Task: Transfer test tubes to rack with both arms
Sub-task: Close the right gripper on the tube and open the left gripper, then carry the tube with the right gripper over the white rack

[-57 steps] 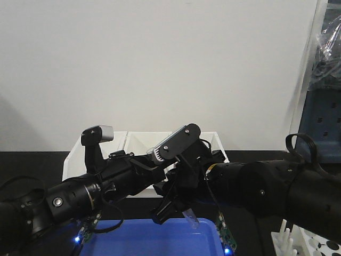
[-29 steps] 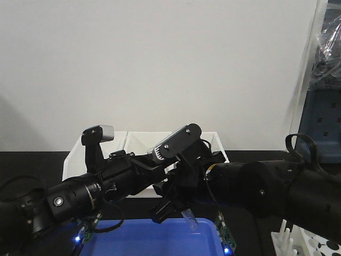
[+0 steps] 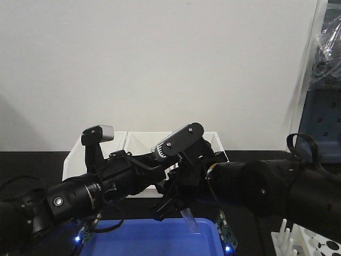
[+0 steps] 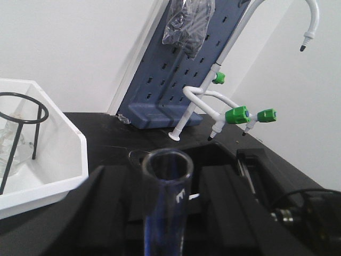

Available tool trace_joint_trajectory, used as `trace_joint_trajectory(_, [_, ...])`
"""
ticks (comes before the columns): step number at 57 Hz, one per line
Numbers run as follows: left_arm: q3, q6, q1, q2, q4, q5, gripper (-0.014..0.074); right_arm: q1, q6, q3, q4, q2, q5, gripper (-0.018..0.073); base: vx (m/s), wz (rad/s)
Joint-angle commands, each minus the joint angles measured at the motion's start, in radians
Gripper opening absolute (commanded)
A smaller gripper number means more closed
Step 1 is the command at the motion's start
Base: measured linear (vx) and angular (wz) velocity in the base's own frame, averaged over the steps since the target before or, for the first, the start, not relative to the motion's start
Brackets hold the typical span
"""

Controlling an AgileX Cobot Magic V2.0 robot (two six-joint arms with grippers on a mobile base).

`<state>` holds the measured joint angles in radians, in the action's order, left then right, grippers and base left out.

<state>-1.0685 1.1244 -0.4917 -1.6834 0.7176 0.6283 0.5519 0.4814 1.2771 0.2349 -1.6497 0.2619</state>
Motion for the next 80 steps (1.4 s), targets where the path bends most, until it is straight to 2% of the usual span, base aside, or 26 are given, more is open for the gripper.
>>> trace_joint_trajectory(1, [-0.034, 0.01, -0.004, 0.044, -0.032, 0.077, 0.0514, -0.004, -0.002, 0.034, 0.005, 0.039, -0.077, -0.001, 0.0, 0.0])
trace_joint_trajectory(16, [-0.034, -0.001, -0.004, 0.045, -0.032, 0.06, 0.0517, -0.032, -0.004, 0.034, 0.005, 0.039, -0.091, -0.001, 0.0, 0.0])
trace_joint_trajectory(25, [-0.034, -0.001, 0.011, 0.047, -0.032, 0.069, 0.0517, -0.105, -0.052, 0.034, 0.004, 0.039, -0.095, -0.001, 0.0, 0.0])
trace_joint_trajectory(41, [-0.034, -0.001, 0.061, 0.047, -0.032, 0.068, 0.0517, -0.254, -0.052, 0.033, 0.009, 0.048, -0.125, -0.0009, 0.0, 0.0])
trace_joint_trajectory(47, [-0.034, -0.001, 0.081, 0.047, -0.031, 0.067, 0.0517, -0.305, -0.053, 0.023, 0.038, 0.087, -0.142, -0.0009, 0.0, 0.0])
trace_joint_trajectory(54, [-0.034, -0.001, 0.098, 0.047, -0.031, 0.066, 0.0517, -0.366, -0.053, -0.057, 0.041, 0.184, -0.247, -0.0009, 0.0, 0.0])
trace_joint_trajectory(66, [-0.034, -0.001, 0.104, 0.047, -0.031, 0.048, 0.0517, -0.484, -0.053, -0.345, 0.102, 0.382, -0.465, -0.0009, 0.0, 0.0])
trace_joint_trajectory(74, [-0.034, -0.001, 0.104, 0.047, -0.031, 0.029, 0.0517, -0.495, -0.053, -0.505, 0.179, 0.429, -0.633, -0.0008, 0.0, 0.0])
trace_joint_trajectory(80, [-0.034, -0.001, 0.104, 0.047, -0.031, 0.003, 0.0517, -0.492, -0.068, -0.597, 0.181, 0.431, -0.716, -0.0008, 0.0, 0.0])
